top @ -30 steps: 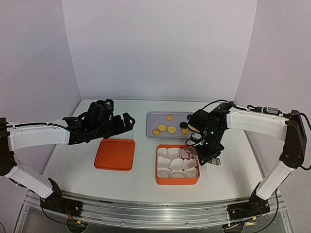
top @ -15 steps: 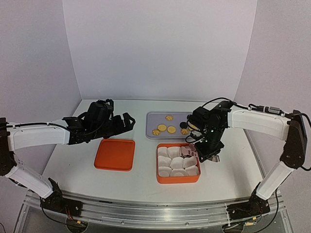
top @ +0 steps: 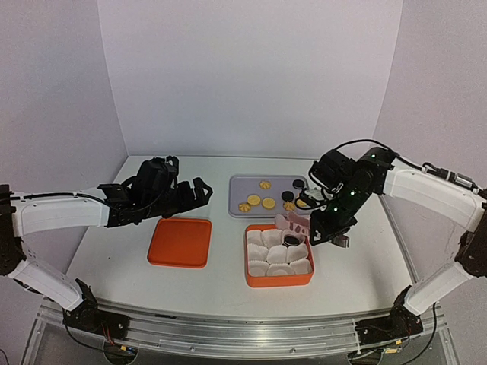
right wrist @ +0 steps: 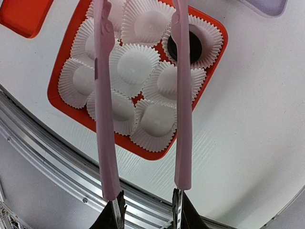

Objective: Pack the cookies

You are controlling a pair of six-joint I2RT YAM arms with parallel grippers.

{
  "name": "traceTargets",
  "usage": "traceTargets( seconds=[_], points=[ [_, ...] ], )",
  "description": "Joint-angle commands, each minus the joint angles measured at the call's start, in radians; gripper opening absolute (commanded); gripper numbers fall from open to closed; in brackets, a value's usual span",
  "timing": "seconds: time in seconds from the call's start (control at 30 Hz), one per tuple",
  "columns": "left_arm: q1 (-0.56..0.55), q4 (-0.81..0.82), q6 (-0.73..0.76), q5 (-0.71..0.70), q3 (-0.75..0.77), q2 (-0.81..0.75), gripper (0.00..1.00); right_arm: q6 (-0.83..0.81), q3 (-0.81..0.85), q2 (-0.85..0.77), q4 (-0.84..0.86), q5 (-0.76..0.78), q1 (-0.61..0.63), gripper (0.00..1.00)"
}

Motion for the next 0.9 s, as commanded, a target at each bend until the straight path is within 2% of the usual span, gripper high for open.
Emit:
traceTargets(
  seconds=[0.0,0.2,0.5,0.87],
  points=[
    [-0.001,0.030,0.025,0.016,0.009,-0.017,1.00,-0.025,0.095,-0.013,0.022,0.085,0.006,0.30],
    [-0.001,0.019,0.026,0.017,0.010,-0.017,1.00,-0.055,0.235,0.130,0.023,0.211,-0.030,0.30],
    [-0.001,-0.013,0.010,0.017,0.009,-0.021,1.00,-0.043,0.446,0.409,0.007,0.158,-0.178,0.30],
    [-0.001,-0.057,0.009,0.004,0.007,-0.048,1.00,-0.111,0.643,0.652,-0.076,0.140,-0.247,0.35]
  ],
)
